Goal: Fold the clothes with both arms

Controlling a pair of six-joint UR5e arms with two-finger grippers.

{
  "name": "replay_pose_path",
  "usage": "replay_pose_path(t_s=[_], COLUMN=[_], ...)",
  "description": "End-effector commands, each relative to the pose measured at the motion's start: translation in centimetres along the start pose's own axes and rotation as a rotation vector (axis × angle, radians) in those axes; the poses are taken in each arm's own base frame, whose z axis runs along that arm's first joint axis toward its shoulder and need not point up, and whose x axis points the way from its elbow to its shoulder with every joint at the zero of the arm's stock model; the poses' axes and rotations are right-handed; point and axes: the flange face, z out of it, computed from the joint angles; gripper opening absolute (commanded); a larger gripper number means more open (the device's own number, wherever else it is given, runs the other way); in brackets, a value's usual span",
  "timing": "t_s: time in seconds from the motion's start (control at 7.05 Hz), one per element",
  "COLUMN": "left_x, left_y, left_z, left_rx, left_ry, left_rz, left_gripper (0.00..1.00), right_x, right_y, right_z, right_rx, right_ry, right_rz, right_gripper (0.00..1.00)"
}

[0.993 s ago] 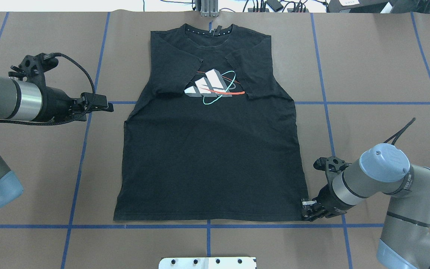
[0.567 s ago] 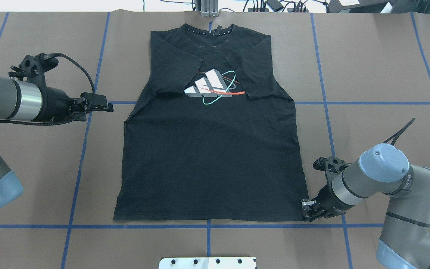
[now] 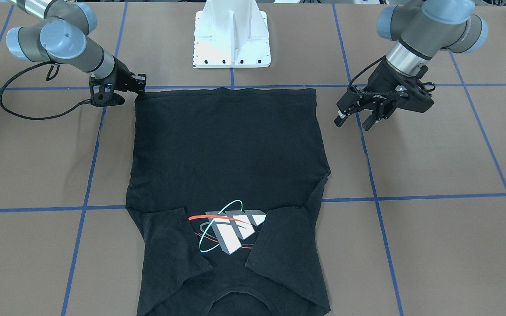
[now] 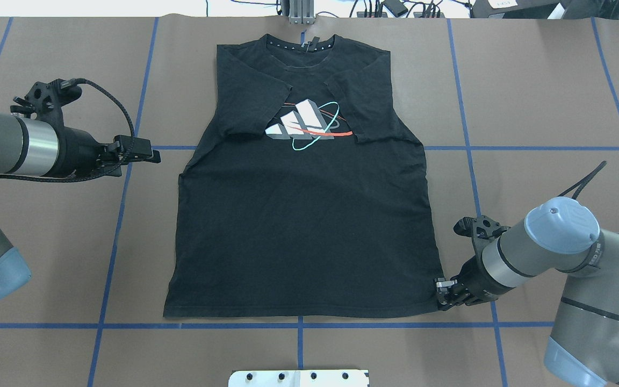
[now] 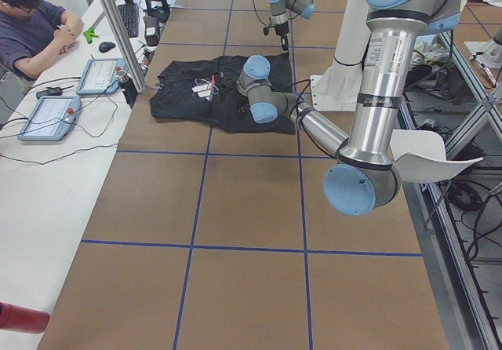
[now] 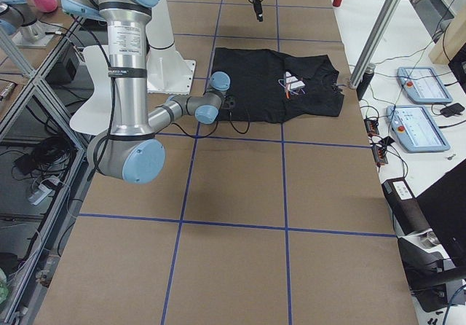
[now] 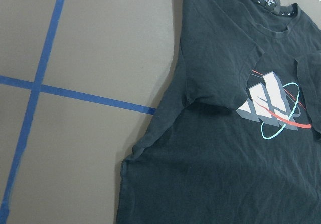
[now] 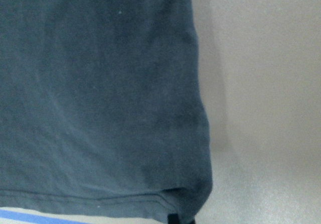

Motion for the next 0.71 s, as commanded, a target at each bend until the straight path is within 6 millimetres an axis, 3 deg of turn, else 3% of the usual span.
replay_pose_path(t_s=[0.0,0.14,0.57], left_x=[-1.1,-1.8,-0.8], left_y=[0.9,2.2,10.3], left_z=[0.2,0.6,4.3], left_rx=[-0.017,-0.042,-0.201], left_ry=[-0.019,-0.030,-0.046], left_rz=[-0.009,-0.008,0.008], left_gripper=[0.99,0.99,0.99], right_x=[-1.2,-1.3,-1.9], right_y=[-0.4,-0.4,-0.4], right_z=[-3.5,-4.4,-5.3], right_rx=[0.007,0.016,0.027], right_ry=[-0.058,-0.074,-0.090], right_rz=[-0.008,-0.012,-0.020], right_gripper=[0.00,0.00,0.00])
